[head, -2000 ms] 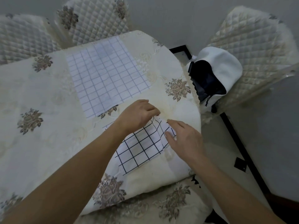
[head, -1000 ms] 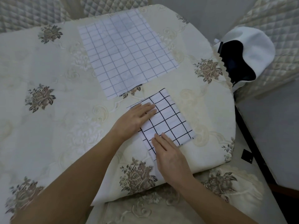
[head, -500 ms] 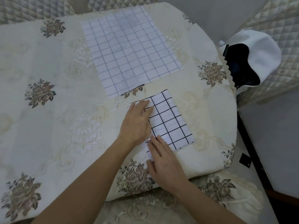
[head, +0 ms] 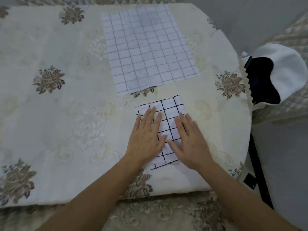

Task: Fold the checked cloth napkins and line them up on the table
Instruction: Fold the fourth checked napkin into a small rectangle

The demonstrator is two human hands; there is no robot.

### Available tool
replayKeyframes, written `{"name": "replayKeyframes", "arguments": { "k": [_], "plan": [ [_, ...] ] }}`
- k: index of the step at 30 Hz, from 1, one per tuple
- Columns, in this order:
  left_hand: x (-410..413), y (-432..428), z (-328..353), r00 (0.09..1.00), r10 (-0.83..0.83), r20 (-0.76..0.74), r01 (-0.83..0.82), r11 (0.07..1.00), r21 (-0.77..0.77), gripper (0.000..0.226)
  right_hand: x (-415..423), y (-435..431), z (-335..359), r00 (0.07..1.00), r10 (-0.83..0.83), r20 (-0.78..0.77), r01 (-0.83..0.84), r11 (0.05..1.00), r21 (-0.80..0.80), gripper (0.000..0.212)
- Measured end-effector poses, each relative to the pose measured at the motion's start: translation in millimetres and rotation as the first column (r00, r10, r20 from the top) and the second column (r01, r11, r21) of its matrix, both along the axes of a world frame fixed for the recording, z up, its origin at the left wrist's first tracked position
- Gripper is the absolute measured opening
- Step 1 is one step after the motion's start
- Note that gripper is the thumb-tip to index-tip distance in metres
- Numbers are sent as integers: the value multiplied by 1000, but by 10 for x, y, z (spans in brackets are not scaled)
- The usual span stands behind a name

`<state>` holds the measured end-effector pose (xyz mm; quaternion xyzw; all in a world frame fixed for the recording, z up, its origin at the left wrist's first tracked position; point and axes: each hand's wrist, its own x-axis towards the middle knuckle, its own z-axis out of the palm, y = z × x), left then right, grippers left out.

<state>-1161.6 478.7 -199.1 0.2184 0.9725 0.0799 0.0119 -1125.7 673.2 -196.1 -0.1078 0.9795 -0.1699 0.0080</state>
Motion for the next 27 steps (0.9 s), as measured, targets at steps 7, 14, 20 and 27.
{"name": "replayKeyframes", "arguments": {
  "k": [7, 14, 20, 27],
  "plan": [
    [309, 64, -138, 994, 86, 69, -79, 992, -95, 77, -3, 28, -166, 997, 36, 63, -47, 983, 177, 80],
    [514, 136, -104, 997, 59, 58, -53, 993, -102, 79, -5, 63, -168, 999, 27, 38, -33, 988, 148, 80],
    [543, 110, -150, 994, 47, 98, -36, 993, -111, 81, -7, 96, -208, 998, 35, 49, -45, 977, 207, 84],
    [417, 147, 111, 991, 115, 72, -114, 993, -28, 69, 8, 101, -130, 998, 18, 66, -29, 986, 163, 85]
  ]
}}
